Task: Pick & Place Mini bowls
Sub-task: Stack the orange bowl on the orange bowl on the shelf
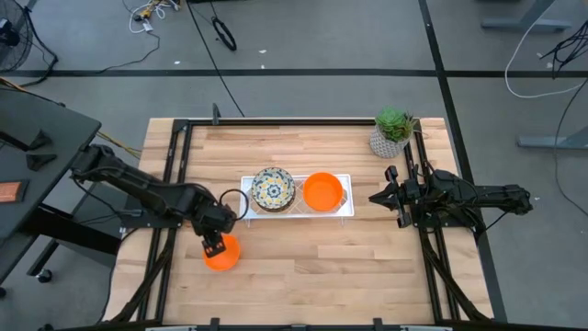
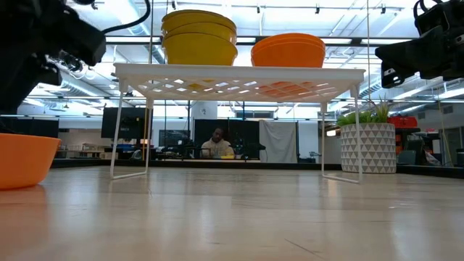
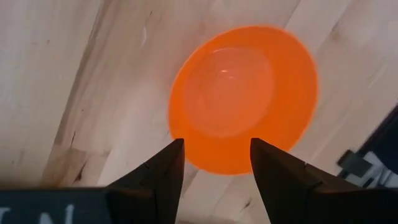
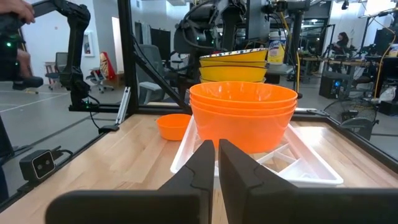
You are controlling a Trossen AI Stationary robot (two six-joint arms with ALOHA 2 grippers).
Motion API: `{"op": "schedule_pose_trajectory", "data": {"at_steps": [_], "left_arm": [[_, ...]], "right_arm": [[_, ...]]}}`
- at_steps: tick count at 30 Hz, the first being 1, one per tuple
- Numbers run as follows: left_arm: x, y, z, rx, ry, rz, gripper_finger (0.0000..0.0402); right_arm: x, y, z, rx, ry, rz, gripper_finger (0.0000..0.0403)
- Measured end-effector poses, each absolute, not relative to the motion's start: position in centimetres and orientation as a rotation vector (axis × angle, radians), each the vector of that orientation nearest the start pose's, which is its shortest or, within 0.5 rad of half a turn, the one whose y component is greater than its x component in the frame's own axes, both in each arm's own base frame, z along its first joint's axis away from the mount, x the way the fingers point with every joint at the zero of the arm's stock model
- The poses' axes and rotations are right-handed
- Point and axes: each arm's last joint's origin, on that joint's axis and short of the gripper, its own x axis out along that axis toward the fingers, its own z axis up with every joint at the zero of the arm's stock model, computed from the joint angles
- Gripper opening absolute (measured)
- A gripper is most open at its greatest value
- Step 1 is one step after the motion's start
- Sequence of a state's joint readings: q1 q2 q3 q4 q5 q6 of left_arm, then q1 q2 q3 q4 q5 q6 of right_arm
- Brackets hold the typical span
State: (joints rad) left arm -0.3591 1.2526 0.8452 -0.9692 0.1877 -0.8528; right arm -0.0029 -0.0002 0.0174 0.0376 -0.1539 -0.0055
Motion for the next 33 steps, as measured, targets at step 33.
{"op": "schedule_pose_trajectory", "data": {"at_steps": [33], "left_arm": [[17.2, -7.8, 17.2, -0.656, 1.519, 0.284, 0.0092]], "right_arm": [[9.6, 0.4, 17.3, -0.010, -0.055, 0.151, 0.0027]]}}
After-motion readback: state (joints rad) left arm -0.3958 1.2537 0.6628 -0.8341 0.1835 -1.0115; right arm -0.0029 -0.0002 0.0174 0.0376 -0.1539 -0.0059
